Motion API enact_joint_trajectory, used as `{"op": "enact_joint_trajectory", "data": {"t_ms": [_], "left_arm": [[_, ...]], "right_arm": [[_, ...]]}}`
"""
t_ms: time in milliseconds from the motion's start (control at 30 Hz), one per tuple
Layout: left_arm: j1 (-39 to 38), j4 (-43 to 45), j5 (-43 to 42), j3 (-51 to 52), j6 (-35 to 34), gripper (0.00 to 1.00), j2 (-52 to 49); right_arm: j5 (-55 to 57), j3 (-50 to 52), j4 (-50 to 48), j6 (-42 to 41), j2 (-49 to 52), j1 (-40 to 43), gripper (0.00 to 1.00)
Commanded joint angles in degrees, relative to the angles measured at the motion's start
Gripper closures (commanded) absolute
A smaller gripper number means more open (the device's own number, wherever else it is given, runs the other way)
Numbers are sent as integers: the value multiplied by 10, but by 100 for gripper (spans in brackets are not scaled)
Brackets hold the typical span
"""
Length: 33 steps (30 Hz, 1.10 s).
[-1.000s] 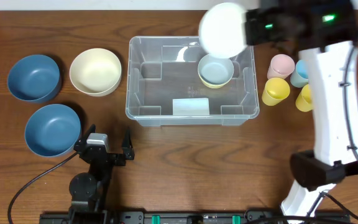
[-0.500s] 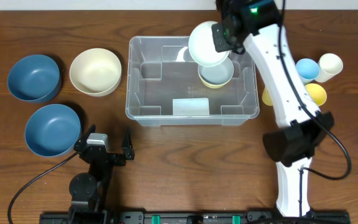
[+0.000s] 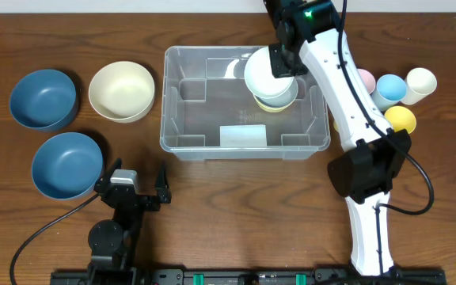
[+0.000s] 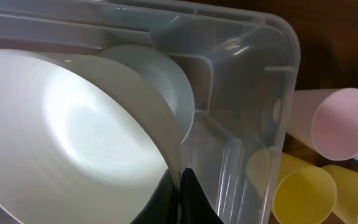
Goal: Pack container
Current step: 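Lift the white bowl and stack it onto the bowls in the container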
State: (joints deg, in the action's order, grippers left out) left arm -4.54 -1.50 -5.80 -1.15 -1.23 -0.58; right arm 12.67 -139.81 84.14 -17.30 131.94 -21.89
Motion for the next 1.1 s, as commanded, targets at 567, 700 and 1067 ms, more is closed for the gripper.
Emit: {"op": "enact_joint_trajectory", "data": {"t_ms": [567,700,1067], "left_arm": [[3,-20,-9,9,8,2,3],[3,-20,-9,9,8,2,3],[3,-20,-9,9,8,2,3]], "right_arm": [[-13,-3,-37,-18,72,31,99],[-41,-3,-34,2,72,31,75],[-56,-7,8,11,65,31,71]]}}
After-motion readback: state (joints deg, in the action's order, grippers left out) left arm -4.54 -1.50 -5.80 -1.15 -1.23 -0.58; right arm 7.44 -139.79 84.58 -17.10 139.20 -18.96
